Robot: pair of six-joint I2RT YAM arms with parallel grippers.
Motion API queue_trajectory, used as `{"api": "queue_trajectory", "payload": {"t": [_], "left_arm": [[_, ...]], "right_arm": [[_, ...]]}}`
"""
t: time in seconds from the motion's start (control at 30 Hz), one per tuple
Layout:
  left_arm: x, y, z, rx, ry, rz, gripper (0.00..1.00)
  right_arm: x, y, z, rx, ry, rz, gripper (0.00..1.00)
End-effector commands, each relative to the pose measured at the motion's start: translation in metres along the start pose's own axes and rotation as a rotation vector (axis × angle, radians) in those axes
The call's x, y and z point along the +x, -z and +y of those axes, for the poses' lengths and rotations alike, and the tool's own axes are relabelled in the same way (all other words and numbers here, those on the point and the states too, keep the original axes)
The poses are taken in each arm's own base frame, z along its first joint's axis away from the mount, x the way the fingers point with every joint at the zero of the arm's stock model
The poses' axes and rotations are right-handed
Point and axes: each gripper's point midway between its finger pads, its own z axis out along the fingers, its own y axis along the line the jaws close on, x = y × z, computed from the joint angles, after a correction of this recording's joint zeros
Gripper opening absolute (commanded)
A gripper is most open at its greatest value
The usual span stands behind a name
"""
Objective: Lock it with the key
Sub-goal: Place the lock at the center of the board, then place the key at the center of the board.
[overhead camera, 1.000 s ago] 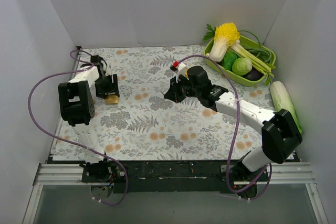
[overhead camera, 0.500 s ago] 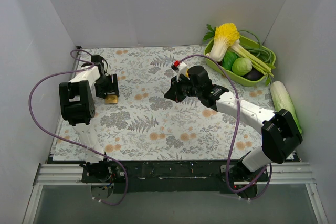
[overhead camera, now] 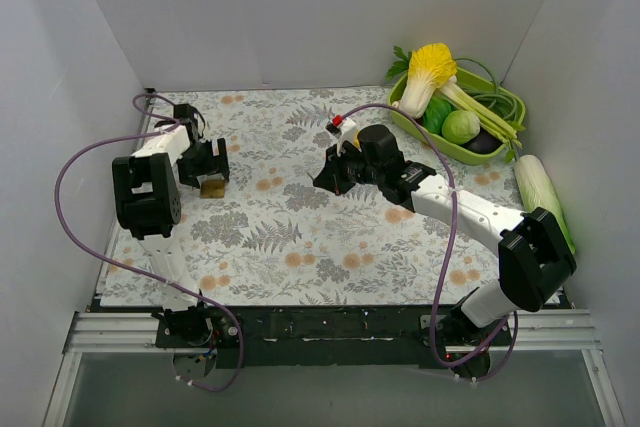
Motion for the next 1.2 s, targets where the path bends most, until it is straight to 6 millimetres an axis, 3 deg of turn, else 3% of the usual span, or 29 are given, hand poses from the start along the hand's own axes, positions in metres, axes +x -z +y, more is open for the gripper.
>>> {"api": "queue_trajectory", "payload": {"t": [0.0,0.13,0.17,0.2,0.27,0.3,0.37,0.4,0.43,0.5,0.53,0.73,0.93,1.17], "left_arm": [[-0.018,0.012,-0.007,0.035,0.007,-0.053,0.87],[-0.070,0.078,-0.043,0.196,-0.018,-0.243,0.88],[-0.083,0.100,-0.054,0.251,-0.031,-0.305,0.88],[-0.092,0.139,-0.080,0.400,-0.076,-0.387,0.91],[-0.086,0.169,-0.103,0.546,-0.064,-0.407,0.91],[-0.081,0.203,-0.123,0.672,-0.085,-0.450,0.89],[-0.066,0.229,-0.141,0.813,0.049,-0.411,0.84],[-0.051,0.223,-0.150,0.899,0.086,-0.380,0.82],[-0.042,0.246,-0.156,0.942,0.100,-0.411,0.82],[-0.023,0.244,-0.172,1.007,0.170,-0.377,0.81],[-0.012,0.256,-0.185,1.031,0.149,-0.394,0.81],[0.019,0.261,-0.235,1.098,0.154,-0.343,0.73],[0.035,0.252,-0.256,1.081,0.116,-0.303,0.62],[0.039,0.247,-0.269,1.034,0.069,-0.320,0.50]], "right_arm": [[-0.023,0.008,0.006,-0.016,0.033,-0.077,0.01],[-0.037,0.010,0.010,-0.039,0.054,-0.111,0.01],[-0.041,0.012,0.012,-0.051,0.055,-0.126,0.01],[-0.045,0.013,0.014,-0.067,0.055,-0.135,0.01],[-0.060,0.018,0.015,-0.063,0.065,-0.181,0.01],[-0.067,0.020,0.006,-0.003,0.069,-0.208,0.01],[-0.083,0.026,-0.003,0.072,0.088,-0.256,0.01],[-0.090,0.029,-0.009,0.113,0.093,-0.279,0.01],[-0.094,0.030,-0.010,0.127,0.104,-0.291,0.01],[-0.102,0.033,-0.008,0.130,0.112,-0.308,0.01],[-0.102,0.032,-0.008,0.128,0.110,-0.304,0.01],[-0.104,0.021,-0.003,0.147,0.092,-0.281,0.01],[-0.107,0.011,0.014,0.126,0.128,-0.284,0.01],[-0.103,0.006,0.024,0.100,0.137,-0.285,0.01]]}}
